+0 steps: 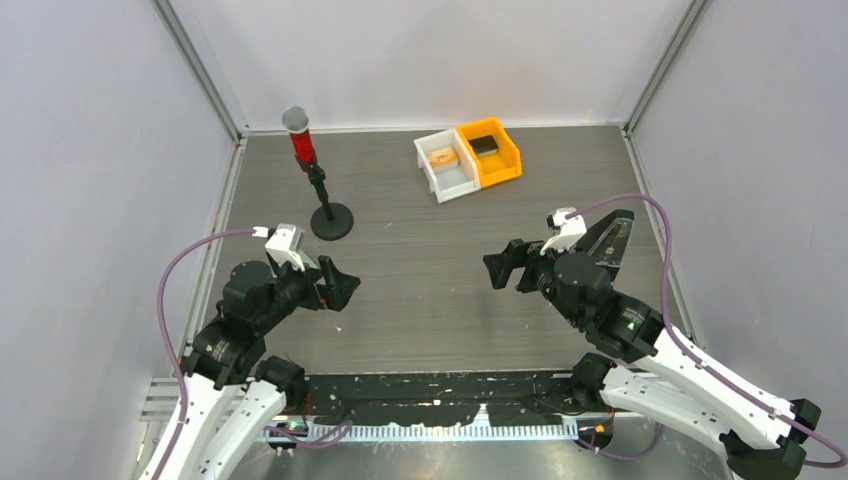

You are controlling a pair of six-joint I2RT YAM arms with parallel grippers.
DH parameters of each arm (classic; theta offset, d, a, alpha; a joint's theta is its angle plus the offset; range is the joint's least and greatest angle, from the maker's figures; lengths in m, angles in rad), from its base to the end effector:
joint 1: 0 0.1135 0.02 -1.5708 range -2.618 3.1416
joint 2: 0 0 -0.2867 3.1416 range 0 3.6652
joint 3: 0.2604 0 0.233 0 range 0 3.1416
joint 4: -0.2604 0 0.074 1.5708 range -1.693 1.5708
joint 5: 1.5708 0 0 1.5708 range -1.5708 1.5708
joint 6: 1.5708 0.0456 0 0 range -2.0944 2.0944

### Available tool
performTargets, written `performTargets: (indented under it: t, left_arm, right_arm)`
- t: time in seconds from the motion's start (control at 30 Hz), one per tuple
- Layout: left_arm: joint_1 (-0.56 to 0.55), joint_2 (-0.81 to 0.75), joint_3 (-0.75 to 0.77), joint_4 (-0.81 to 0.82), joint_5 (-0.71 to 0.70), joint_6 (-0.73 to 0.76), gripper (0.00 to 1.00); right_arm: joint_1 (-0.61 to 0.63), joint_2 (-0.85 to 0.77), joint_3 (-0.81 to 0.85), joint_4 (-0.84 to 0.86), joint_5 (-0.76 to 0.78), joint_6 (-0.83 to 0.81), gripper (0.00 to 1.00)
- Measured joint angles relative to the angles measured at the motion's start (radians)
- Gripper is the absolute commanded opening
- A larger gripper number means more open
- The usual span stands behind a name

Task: Take the credit cards out of the card holder
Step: Move the card holder to the corner of the board.

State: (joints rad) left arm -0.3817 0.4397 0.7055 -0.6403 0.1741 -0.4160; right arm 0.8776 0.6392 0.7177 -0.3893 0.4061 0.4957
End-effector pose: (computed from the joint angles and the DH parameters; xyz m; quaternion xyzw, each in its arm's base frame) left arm 0.0645 -0.0344 0.3091 0.0348 0.8240 -0.2841 0.4890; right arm 0.0905 0.0808 0.3266 -0.0336 0.7996 0.2398 0.5496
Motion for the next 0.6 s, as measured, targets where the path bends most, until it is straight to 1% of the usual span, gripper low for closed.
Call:
performTargets:
  t: [0.4,0.5,0.6]
  left_arm:
    - [0.0,-0.011,-0.003,0.002,-0.092,-0.012,0.97]
    - [0.0,-0.001,-0.002,-0.002,-0.163,-0.044,0.97]
    - [0.005,0.065,0.026,-0.024,-0.239,-0.08,0.94]
  right_arm:
    - [0.0,-0.016,-0.05,0.01,-0.003,0.0,0.96]
    - [0.0,-0.034,-0.069,0.029,-0.016,-0.004,0.95]
    - [0.0,-0.04,-0.078,0.04,-0.028,-0.014,0.95]
